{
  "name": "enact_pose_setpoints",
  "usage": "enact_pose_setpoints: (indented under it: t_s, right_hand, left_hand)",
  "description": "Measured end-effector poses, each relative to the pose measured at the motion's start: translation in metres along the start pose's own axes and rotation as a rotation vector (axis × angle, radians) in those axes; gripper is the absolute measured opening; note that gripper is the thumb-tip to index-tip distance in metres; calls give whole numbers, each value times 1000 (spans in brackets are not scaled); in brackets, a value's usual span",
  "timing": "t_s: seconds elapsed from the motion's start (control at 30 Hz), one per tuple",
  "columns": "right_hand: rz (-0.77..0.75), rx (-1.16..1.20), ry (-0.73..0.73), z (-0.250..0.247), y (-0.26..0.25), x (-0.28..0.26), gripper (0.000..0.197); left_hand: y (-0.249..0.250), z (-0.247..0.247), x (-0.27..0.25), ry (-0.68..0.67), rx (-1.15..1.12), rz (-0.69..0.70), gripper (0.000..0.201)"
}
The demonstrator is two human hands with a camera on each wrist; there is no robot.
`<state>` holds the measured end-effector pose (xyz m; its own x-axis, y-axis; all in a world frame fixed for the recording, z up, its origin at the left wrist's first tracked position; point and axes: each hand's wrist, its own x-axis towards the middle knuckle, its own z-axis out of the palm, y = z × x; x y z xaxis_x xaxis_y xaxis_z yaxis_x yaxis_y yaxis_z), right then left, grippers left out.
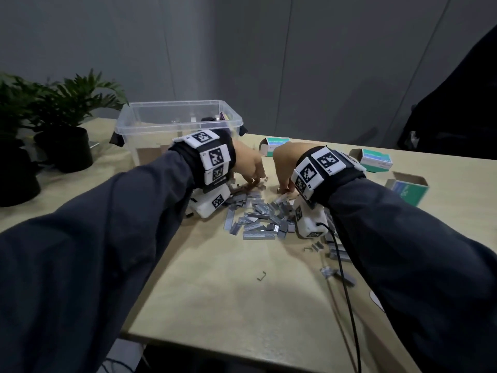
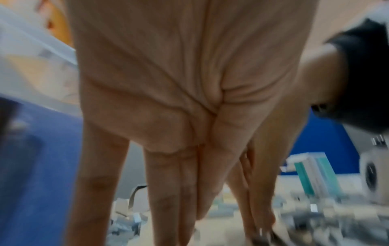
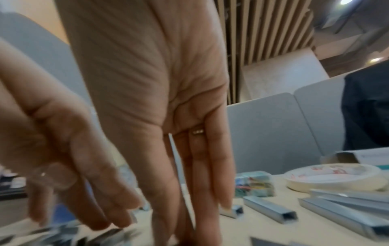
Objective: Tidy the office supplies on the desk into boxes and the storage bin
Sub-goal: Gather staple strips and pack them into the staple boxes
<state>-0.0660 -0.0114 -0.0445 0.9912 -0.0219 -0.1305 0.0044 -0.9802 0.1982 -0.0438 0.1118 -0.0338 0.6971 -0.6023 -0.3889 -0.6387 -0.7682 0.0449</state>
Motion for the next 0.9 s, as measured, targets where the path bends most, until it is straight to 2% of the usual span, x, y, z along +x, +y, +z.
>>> enact_pose_setpoints:
  t_s: [0.1,0.2,0.37,0.47,0.53,0.67,0.77,0.9]
  right_hand:
    - [-45,4,-78,-5,-13,-6,27]
    - [-88,64,-49,-13,-19,-11,13]
    - [-243,199,25,-16,-34,-9,24]
    - [-349,292,-43,-12,-42,-6,29]
    - [-391,265,-104,-12,-48,-5,30]
    - [-350,192,-207,-15,-51,-2,25]
    - [-276,176,-319,-14,-45,1,29]
    - [-248,185,-366,-12,-29,-2,26]
  left_hand:
    - [-20,5,-17,47,-118,4,42]
    - [-38,11,-36,172,-146,20,38]
    - [-63,23,-56,252,-388,-59,25]
    - [-76,27,-57,263,-426,-107,22]
    - [-82,28,-58,262,-428,-134,20]
    - [-80,29,-57,224,-485,-125,21]
    - [-77,30,-59,234,-510,-103,20]
    - [-71,30,-61,223,-466,-66,19]
